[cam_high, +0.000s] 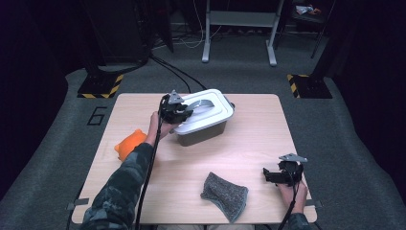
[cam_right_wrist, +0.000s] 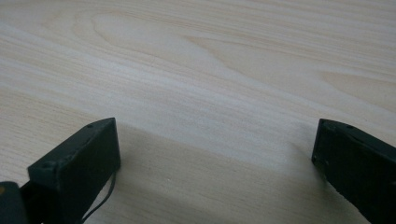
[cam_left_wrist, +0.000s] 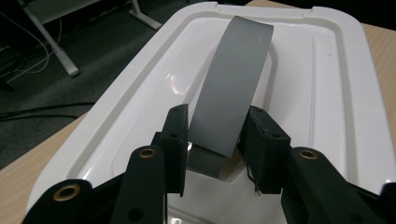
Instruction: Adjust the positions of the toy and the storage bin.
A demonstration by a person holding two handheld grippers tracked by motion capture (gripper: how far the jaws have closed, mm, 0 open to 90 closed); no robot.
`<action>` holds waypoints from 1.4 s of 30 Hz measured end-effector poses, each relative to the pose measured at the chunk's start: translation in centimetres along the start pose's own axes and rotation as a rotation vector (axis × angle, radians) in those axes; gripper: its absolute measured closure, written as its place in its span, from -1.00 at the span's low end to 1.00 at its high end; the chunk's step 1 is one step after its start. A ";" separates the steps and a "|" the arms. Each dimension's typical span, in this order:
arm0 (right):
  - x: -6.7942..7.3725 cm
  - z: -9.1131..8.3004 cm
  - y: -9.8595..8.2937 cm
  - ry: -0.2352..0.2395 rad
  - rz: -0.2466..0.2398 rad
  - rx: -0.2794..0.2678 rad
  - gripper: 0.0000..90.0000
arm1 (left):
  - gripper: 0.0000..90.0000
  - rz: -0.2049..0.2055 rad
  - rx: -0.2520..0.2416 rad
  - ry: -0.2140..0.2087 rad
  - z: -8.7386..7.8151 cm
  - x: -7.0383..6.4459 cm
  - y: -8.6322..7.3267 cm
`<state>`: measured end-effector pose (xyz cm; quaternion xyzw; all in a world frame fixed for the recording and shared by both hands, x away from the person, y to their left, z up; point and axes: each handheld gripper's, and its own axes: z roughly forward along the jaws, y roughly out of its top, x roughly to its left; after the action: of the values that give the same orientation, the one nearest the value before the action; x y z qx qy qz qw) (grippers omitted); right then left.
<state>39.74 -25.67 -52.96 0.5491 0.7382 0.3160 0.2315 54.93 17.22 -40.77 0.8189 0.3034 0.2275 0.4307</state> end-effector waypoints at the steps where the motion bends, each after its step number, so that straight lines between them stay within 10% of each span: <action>1: 0.0 0.0 0.0 0.000 0.000 0.000 -0.99 | 0.40 0.008 0.007 -0.011 -0.1 0.0 0.0; 15: 0.0 0.0 0.0 -0.001 0.000 0.001 -1.00 | 0.39 0.039 -0.026 -0.072 -0.3 -1.5 -0.2; 26: 0.0 0.0 0.0 0.000 0.000 0.000 -1.00 | -0.52 -0.114 -0.012 0.067 -3.0 -1.0 -0.8; 34: 0.0 0.0 0.0 0.000 0.000 0.001 -1.00 | -0.70 -0.197 0.050 0.125 -4.7 -0.4 -2.5; 42: 0.0 0.0 0.0 0.000 0.001 0.001 -1.00 | -0.70 -0.225 0.058 0.011 -4.1 -0.1 -3.5</action>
<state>39.75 -25.69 -52.97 0.5495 0.7383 0.3157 0.2309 51.21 21.00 -41.56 0.7905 0.4022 0.1731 0.4282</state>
